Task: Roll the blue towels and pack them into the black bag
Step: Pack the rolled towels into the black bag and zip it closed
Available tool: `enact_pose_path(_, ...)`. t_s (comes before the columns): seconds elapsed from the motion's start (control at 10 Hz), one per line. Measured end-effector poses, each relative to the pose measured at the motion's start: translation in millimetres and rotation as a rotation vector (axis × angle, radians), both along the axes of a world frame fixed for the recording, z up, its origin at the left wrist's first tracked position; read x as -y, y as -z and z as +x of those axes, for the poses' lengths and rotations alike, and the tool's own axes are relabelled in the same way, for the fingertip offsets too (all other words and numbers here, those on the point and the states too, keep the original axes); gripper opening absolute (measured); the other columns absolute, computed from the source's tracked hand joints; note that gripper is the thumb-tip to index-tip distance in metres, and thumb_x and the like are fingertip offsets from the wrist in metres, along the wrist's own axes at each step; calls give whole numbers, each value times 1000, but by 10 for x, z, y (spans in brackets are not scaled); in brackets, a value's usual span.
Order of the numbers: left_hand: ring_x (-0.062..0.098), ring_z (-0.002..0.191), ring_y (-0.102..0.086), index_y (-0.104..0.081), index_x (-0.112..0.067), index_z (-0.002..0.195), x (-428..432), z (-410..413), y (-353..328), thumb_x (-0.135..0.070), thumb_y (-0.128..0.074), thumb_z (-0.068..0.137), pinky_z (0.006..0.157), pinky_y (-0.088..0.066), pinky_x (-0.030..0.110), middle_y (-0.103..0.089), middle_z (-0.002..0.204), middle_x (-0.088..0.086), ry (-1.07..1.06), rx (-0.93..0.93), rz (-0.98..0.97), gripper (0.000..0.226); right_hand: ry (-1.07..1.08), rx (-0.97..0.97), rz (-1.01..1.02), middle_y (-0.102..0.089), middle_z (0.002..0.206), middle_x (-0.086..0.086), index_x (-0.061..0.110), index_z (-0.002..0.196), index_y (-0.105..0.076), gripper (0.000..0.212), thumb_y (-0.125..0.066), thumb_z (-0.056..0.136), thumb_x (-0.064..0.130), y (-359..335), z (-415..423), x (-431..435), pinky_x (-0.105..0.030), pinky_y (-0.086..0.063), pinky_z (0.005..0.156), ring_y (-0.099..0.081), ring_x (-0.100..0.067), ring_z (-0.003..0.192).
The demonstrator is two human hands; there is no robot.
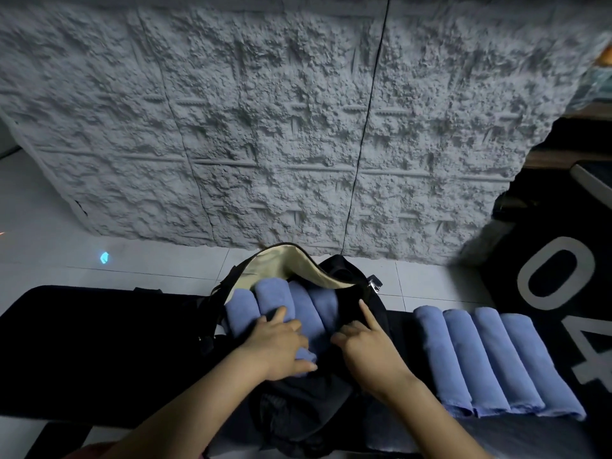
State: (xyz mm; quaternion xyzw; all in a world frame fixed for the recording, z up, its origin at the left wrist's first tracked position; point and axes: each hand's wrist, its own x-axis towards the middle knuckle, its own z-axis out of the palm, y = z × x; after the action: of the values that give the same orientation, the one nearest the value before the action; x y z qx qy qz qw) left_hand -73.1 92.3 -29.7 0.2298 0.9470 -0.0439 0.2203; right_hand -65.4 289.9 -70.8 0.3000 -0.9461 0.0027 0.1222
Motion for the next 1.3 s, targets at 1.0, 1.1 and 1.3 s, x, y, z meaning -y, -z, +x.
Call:
enact_pose_path(1.0,15,138,-17,-44,-30,135,-51,55,126,-53,-36,94,106,-33,35,-30,147,-14,-203,-81,195,48,1073,643,-417,-40,134,-12,27,146,-4,80,-55,86,39,459,42,-895,-41,-42,91,-46,-34,117)
enact_pose_path(1.1,18,138,-16,-54,-34,121,-53,29,69,-54,-19,96,105,-31,39,-18,155,-6,-256,-131,189,48,995,623,-521,-59,110,-5,27,134,-32,71,-63,74,48,247,15,-932,-34,-48,78,-57,-23,89)
enact_pose_path(1.3,21,142,-8,-45,-32,127,-24,-42,147,-51,-48,88,113,-18,36,-11,157,-3,-335,-180,212,44,577,926,-836,-61,98,12,24,123,-51,55,-68,71,33,-1080,312,-758,0,-38,76,-52,17,81)
